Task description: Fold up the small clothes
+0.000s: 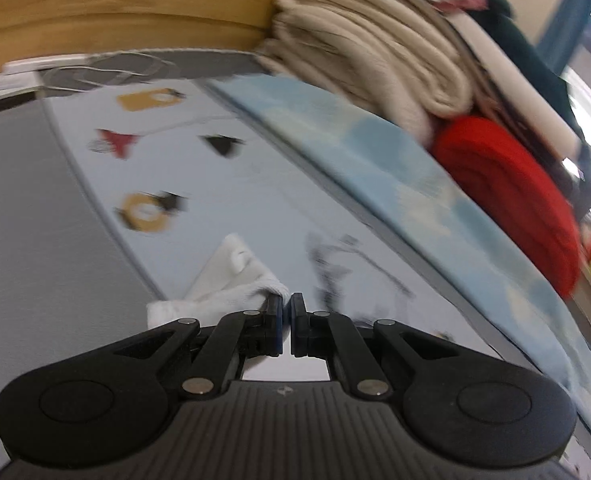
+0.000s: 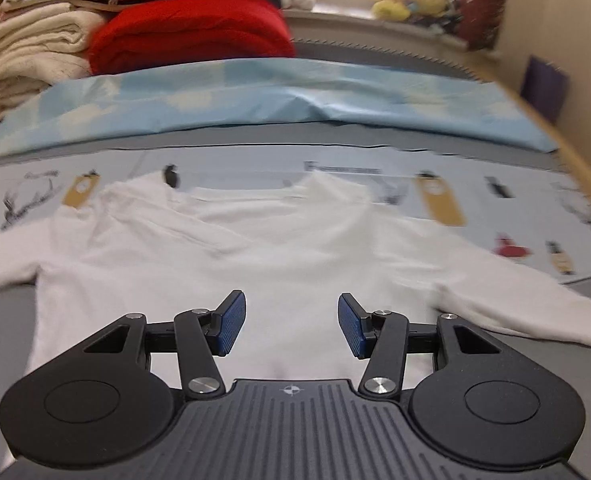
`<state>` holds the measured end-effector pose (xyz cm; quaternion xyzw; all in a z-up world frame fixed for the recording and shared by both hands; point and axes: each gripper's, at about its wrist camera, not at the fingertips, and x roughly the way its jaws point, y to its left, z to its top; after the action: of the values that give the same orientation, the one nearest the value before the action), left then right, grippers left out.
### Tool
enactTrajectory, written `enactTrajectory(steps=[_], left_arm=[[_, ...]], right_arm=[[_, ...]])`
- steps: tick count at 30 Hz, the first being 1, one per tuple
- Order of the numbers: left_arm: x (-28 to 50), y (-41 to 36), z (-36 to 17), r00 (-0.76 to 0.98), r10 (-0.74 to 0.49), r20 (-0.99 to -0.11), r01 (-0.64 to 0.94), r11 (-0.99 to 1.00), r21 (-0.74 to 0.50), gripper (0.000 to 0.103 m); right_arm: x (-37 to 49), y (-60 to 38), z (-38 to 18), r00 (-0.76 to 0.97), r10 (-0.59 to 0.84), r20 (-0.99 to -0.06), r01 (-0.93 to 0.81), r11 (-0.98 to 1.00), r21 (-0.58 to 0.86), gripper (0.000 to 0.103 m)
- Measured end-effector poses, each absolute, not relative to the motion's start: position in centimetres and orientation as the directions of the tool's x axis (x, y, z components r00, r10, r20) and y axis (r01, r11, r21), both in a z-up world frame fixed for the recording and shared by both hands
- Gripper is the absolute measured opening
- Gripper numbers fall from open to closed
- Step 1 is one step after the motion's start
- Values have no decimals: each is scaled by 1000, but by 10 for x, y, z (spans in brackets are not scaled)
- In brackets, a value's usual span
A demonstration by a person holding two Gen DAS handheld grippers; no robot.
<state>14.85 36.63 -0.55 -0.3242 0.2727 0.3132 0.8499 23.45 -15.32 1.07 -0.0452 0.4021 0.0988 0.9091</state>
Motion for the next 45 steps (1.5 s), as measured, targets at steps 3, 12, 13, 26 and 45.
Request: enactTrajectory(steps=[3,12,13,26,45], left_arm=[[174,323,4,689,273,-671,-648,648,-401,3],[249,145,8,782,-69,-619,-343,782,-520,3],[256,121,5,777,-150,-611,-275,792,-545,3],[285,117,-31,639,-129,-758,-321,851,-415,15],[279,225,-19,567,69,-821,-584,737,-342,15]], right_arm=[[252,-140,-16,621,180,-763,-234,972,39,42],[275,-159,-44,556,188,-810,-173,979,109,30],[277,-165,-47,544,194,-817,-164,979,123,30],[296,-172,-71,478,289,-829,-156,957,243,43],[304,-165,-29,819,278,-502,-126,940,316,3]])
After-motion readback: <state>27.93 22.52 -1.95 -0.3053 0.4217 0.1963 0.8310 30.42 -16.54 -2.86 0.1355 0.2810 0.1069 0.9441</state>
